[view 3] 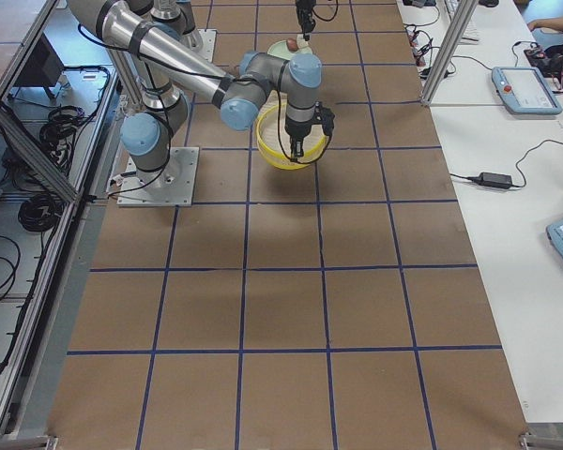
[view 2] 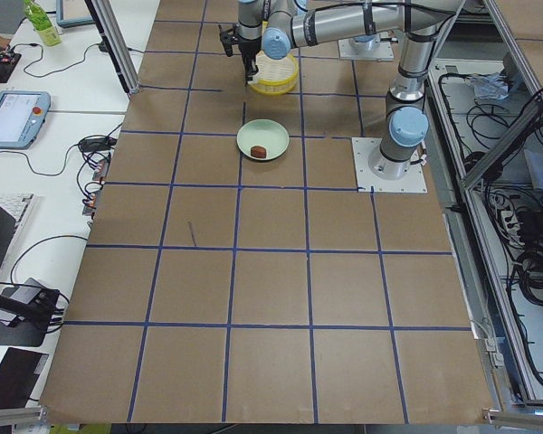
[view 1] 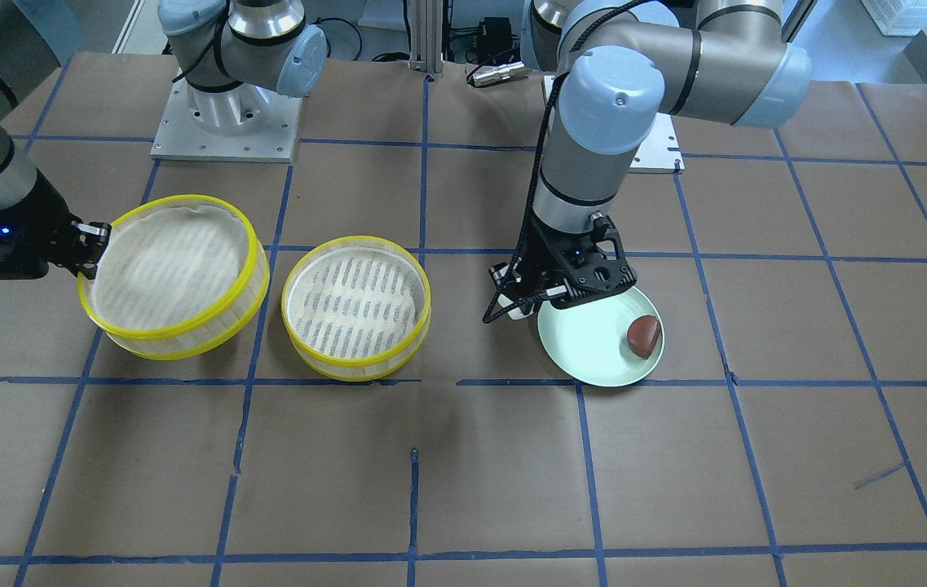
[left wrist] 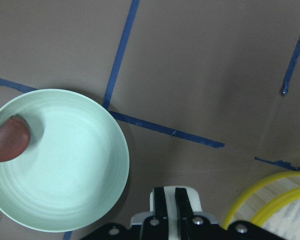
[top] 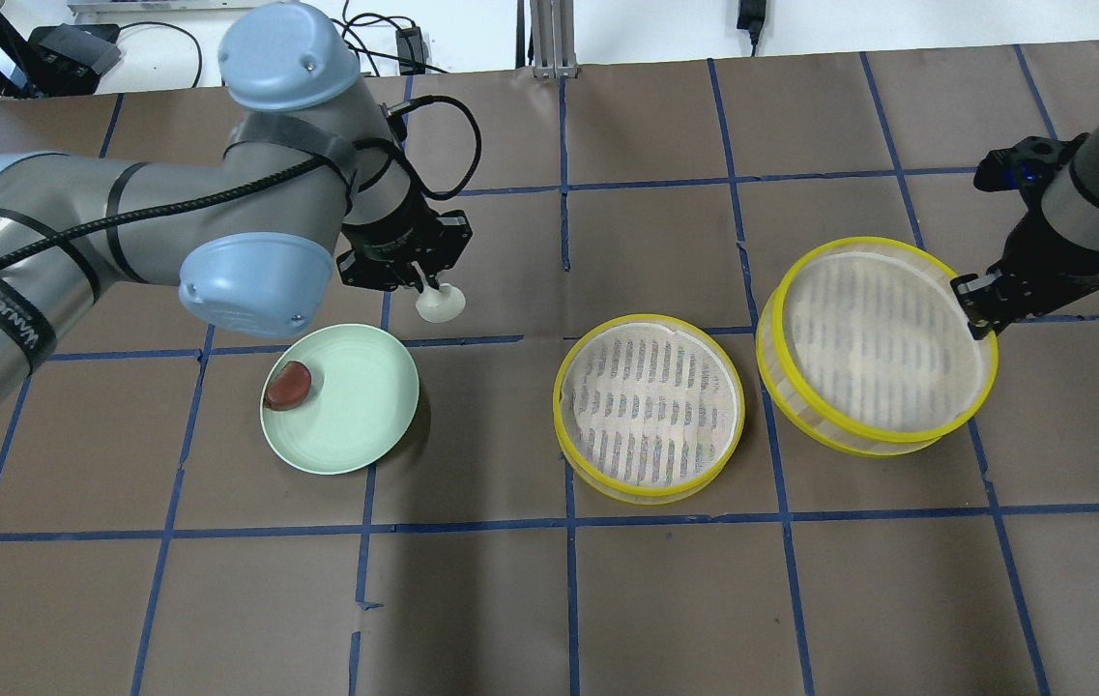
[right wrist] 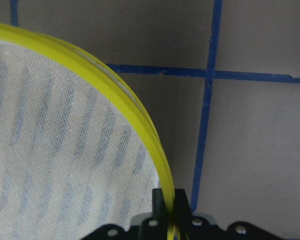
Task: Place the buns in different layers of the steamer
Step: 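Lift the white bun with the left gripper while the right lifts the top tier, then lower the white bun into the bottom steamer tier and open the left gripper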
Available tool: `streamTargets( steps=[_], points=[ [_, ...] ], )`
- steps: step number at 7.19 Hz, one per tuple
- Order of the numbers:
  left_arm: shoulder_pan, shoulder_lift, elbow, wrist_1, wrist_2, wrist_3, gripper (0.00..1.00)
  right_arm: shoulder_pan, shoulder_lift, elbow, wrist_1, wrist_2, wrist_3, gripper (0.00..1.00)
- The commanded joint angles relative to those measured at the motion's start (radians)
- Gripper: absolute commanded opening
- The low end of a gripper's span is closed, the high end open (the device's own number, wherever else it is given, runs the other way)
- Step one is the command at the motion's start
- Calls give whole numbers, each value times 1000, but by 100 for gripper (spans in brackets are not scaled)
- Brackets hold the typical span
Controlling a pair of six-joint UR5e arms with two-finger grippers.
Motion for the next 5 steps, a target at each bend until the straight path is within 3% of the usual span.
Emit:
streamTargets(
  steps=[1, 3, 4, 5],
  points=[
    [-170, -78, 2, 130, 2, -257, 1, -18, 2, 3, 2, -42, -33, 7],
    [-221, -101, 0, 164, -1, -428, 3, -15, 1, 3, 2, -42, -30, 7],
    [-229, -103, 0, 161, -1, -427, 33, -13, 1, 4, 2, -42, -28, 7],
    [-232, -126, -2, 164, -1, -436, 99, -12, 1, 4, 2, -41, -28, 6]
  ],
)
